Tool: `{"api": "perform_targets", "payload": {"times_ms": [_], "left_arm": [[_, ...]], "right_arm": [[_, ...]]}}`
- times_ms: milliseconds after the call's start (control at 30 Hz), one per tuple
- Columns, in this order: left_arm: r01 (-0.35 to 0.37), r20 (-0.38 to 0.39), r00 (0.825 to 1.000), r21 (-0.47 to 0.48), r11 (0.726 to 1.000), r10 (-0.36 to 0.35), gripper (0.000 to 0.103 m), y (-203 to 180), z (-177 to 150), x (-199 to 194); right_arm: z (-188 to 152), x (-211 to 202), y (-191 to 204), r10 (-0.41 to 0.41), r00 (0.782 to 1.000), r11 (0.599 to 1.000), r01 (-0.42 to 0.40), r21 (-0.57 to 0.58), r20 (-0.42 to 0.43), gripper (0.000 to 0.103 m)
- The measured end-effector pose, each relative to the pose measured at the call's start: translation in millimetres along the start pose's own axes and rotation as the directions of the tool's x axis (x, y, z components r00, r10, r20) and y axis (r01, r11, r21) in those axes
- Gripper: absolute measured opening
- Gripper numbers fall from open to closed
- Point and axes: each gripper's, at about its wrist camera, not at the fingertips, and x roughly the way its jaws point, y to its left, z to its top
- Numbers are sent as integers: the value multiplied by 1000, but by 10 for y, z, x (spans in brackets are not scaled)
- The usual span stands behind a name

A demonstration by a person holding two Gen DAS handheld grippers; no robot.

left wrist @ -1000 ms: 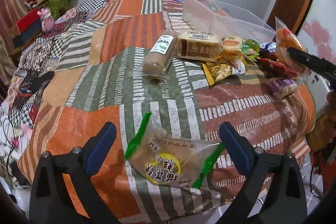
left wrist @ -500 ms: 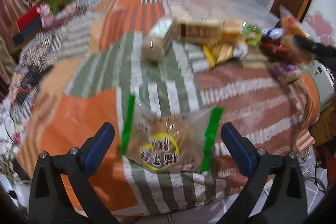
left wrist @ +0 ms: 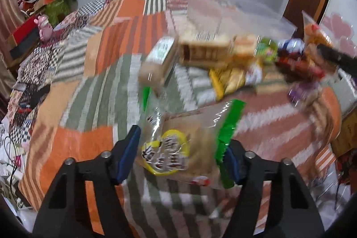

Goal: Organize snacks
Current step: 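Carry both bags over the clear plastic box and open both tools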

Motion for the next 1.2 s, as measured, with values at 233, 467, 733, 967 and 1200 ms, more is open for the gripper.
{"api": "perform_targets", "payload": {"times_ms": [233,467,733,967,1200], "left_arm": [[34,71,997,6,999,-34,25,-162,570,-80],[23,86,996,9,1000,-24,13,-188,790,24],[-15,64,998,1,1000,15,90,0,501,-197],[-24,-29,999,39,999,26,103,-48,146,51],[36,-89,995,-31,999,-38,103,-123,147,538]], "right_arm": [[217,-54,-130,-28,997,999,29,-19,65,48],[303,-1,-255,-44,995,999,45,-6,85,48],[255,83,-356,-41,998,999,41,-3,54,49],[225,94,-389,-30,999,999,30,13,45,49],[178,77,-379,-38,999,999,37,6,21,49]]}}
